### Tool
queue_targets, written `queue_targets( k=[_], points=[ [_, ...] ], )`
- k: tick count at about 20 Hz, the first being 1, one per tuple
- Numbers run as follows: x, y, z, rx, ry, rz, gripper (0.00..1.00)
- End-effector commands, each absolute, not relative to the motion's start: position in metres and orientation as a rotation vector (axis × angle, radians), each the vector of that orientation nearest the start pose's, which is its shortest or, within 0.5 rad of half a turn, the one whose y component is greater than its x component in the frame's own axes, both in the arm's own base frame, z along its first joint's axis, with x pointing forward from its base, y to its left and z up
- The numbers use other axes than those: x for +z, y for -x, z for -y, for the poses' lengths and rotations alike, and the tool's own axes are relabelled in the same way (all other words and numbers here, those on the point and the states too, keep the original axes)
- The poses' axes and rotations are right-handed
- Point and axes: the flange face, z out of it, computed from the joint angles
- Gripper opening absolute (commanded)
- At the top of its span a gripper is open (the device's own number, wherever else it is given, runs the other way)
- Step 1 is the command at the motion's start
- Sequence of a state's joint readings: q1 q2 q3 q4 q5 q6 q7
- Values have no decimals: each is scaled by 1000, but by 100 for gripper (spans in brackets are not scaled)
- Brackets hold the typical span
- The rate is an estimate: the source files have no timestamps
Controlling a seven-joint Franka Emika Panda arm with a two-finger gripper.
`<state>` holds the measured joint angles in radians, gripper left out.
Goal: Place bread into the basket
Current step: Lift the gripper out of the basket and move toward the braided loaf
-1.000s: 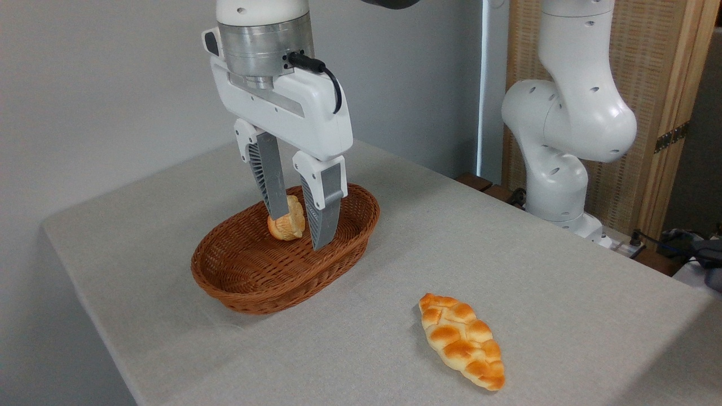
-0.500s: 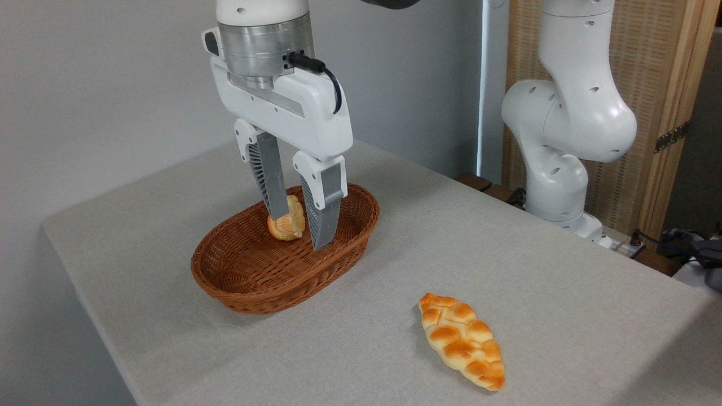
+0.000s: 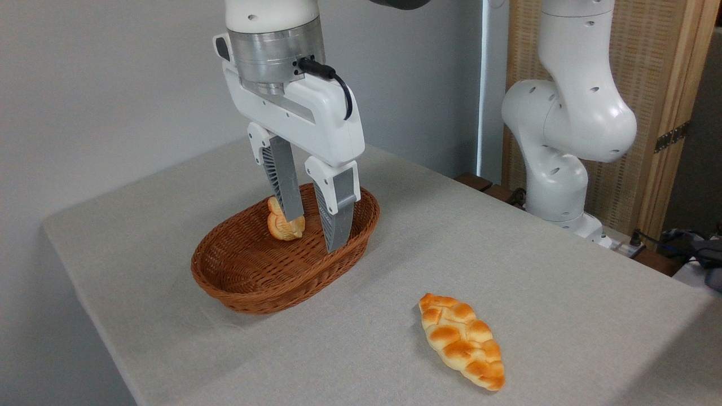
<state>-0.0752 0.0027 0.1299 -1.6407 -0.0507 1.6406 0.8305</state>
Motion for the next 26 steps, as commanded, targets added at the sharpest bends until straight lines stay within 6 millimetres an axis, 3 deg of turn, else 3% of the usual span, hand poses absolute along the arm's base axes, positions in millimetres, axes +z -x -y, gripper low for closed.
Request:
queue_targets(
  k=[1, 11, 17, 23, 26],
  points=[
    [599, -554, -29, 0, 2945, -1235, 100],
    [595, -546, -43, 64, 2886, -1429, 100],
    [593, -545, -51, 80, 2882, -1455, 100],
    [592, -540, -78, 61, 2818, -1585, 100],
    [589, -532, -89, 38, 2720, -1760, 100]
  ],
)
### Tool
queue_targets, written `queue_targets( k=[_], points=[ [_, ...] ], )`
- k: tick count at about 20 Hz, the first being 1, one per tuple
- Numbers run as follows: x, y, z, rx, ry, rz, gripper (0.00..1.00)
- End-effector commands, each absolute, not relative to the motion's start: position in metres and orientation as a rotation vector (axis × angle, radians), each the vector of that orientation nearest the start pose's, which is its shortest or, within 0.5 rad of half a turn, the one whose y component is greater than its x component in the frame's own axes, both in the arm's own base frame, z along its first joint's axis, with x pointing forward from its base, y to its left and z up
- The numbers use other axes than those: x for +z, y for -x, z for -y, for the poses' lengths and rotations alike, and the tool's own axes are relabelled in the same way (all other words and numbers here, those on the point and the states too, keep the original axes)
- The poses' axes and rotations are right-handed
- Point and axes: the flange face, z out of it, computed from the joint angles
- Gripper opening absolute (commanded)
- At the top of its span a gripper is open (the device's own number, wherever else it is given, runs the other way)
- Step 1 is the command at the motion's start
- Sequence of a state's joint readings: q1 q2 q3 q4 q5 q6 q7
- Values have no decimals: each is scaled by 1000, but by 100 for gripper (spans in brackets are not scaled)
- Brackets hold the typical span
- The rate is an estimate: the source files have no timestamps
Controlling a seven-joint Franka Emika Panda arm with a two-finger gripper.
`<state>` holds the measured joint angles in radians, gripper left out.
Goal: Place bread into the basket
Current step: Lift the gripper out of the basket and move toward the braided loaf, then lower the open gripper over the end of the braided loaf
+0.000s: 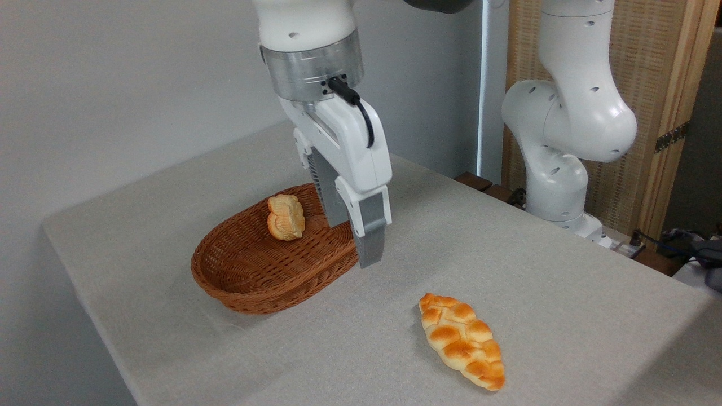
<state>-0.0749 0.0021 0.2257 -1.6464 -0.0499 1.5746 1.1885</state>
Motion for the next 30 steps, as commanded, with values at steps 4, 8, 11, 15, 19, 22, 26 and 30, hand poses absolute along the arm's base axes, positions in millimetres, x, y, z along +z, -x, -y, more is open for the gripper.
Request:
queue_targets(
  k=[4, 8, 11, 15, 19, 22, 26, 30],
  points=[
    [582, -517, -103, 26, 2520, -2072, 100],
    [571, -514, -112, 30, 2288, -2349, 100],
    [562, -511, -122, 152, 2069, -2506, 100],
    [545, -512, -117, 166, 1980, -2540, 100],
    [524, -508, -115, 192, 1840, -2633, 100],
    [506, -500, -112, 201, 1813, -2674, 100],
    [485, -494, -109, 255, 1726, -2767, 100],
    [463, -494, -95, 350, 1599, -2813, 100]
  ],
)
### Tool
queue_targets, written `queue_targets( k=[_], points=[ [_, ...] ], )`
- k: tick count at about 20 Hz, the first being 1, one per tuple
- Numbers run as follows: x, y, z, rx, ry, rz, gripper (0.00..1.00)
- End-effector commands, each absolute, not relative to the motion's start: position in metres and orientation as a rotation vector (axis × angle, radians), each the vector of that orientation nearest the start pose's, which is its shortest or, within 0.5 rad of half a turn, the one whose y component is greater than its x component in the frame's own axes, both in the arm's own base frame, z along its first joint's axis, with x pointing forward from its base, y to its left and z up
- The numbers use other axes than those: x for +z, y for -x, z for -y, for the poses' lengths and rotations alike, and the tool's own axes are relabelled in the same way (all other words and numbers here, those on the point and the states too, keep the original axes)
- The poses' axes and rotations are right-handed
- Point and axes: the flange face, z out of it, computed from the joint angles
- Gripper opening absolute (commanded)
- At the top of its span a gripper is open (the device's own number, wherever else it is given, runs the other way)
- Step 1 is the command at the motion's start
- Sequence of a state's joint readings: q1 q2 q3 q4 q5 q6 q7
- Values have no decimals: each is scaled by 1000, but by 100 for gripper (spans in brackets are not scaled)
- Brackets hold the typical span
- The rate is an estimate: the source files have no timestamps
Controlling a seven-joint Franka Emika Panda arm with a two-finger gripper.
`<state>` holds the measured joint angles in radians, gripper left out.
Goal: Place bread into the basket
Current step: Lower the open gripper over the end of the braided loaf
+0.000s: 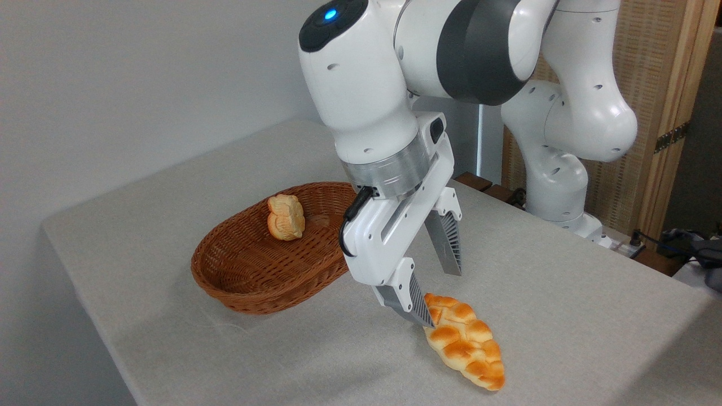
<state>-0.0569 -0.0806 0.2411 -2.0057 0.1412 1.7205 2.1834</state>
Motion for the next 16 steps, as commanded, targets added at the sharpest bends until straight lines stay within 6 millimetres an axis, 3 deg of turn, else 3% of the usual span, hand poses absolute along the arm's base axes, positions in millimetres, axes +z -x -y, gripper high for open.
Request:
queue_targets(
  k=[1, 9, 16],
  points=[
    [453, -495, -87, 363, 1559, -2822, 100],
    [413, -490, -62, 508, 1407, -2884, 100],
    [405, -485, -62, 539, 1400, -2899, 100]
  ],
)
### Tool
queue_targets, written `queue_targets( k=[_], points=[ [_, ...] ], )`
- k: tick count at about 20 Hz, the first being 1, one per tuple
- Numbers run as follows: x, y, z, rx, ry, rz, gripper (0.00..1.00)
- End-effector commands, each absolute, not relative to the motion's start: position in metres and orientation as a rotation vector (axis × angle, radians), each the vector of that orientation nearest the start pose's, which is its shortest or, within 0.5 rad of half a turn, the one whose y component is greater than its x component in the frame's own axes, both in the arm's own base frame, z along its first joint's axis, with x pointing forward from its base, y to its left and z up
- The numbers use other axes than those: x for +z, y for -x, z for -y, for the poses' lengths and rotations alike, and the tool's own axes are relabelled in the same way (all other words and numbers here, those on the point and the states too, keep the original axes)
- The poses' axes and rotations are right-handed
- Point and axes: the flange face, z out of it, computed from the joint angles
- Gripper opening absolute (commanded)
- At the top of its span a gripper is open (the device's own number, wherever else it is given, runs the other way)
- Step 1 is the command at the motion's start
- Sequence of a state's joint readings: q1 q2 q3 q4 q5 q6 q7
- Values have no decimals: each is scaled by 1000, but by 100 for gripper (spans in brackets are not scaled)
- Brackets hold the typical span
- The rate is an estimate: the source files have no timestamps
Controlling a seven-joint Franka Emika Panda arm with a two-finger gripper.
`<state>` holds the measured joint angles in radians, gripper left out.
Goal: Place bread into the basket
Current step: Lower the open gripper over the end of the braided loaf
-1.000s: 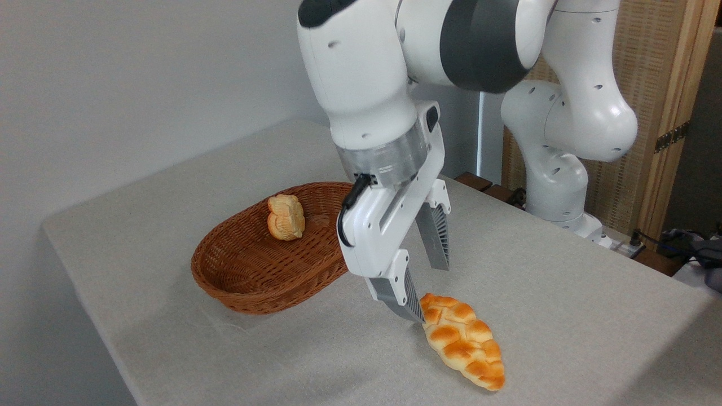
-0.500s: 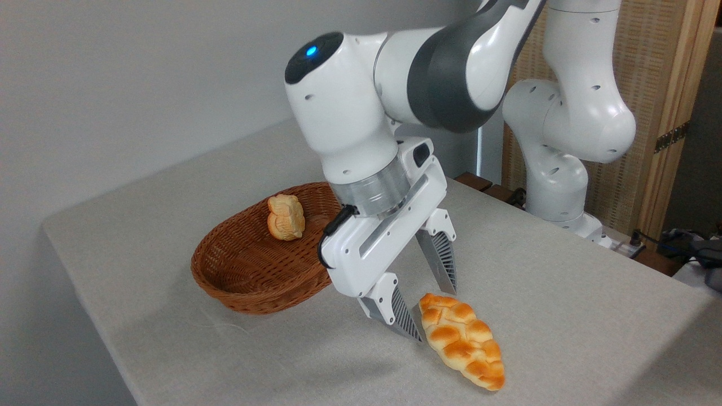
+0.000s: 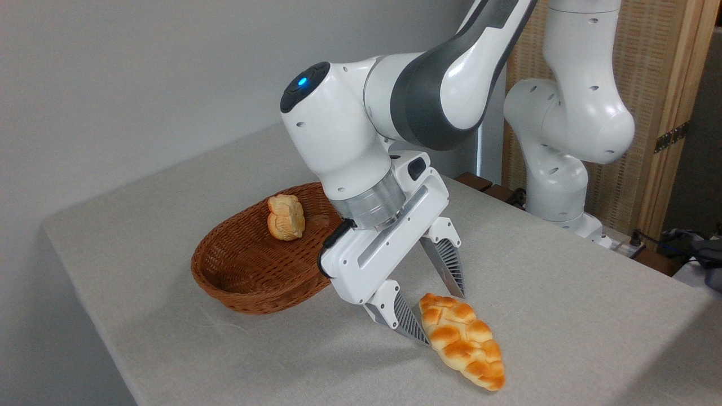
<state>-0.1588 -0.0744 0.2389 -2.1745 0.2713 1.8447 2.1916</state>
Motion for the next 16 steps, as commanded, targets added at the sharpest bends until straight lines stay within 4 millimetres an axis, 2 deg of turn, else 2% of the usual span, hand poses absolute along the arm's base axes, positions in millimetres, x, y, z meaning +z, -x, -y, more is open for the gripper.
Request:
queue_targets(
  k=[1, 14, 15, 16],
  points=[
    [406, -486, -63, 553, 1387, -2896, 100],
    [397, -490, -59, 571, 1359, -2895, 100],
    [397, -490, -60, 571, 1362, -2894, 99],
    [397, -490, -60, 571, 1362, -2894, 93]
  ],
)
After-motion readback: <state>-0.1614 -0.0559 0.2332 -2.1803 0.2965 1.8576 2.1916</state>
